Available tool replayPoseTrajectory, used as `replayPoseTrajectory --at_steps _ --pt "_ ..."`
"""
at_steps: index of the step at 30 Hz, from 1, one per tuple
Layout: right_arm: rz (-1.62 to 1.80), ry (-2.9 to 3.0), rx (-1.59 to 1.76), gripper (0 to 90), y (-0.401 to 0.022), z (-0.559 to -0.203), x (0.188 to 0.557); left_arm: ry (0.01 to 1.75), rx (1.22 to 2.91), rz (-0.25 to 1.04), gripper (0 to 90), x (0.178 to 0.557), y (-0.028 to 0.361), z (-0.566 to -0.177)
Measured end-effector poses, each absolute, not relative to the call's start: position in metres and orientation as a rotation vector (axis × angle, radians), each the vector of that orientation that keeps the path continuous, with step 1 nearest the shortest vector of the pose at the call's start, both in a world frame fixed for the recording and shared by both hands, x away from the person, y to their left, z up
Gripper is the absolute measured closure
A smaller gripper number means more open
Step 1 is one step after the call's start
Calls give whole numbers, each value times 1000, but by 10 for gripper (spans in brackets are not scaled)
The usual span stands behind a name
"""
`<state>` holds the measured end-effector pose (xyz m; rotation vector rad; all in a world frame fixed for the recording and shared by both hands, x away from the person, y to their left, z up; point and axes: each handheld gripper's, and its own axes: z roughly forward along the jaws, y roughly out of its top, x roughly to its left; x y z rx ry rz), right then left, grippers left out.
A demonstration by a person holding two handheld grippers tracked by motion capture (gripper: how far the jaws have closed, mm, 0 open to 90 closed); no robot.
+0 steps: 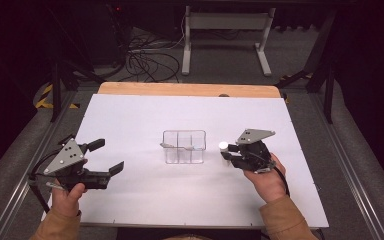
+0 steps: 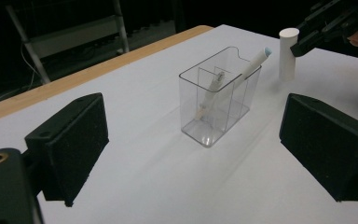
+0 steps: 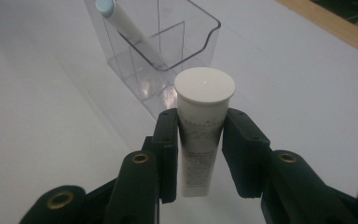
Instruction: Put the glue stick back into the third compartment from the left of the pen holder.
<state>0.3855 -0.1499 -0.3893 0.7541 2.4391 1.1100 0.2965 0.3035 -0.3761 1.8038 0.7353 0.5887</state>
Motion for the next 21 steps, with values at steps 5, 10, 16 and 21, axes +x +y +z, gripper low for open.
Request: replayPoseTrajectory --at_steps 5,10,16,21 --pt "1168 2401 752 673 -153 -384 383 735 1803 589 86 296 304 -376" --pt "1230 2365 752 673 -156 -380 381 735 1802 589 86 296 304 -376" --pt "1286 2330 749 672 -159 -376 380 738 1802 588 86 296 304 -376" --pt "1306 2307 739 672 -160 -374 379 734 1806 597 86 296 304 -376"
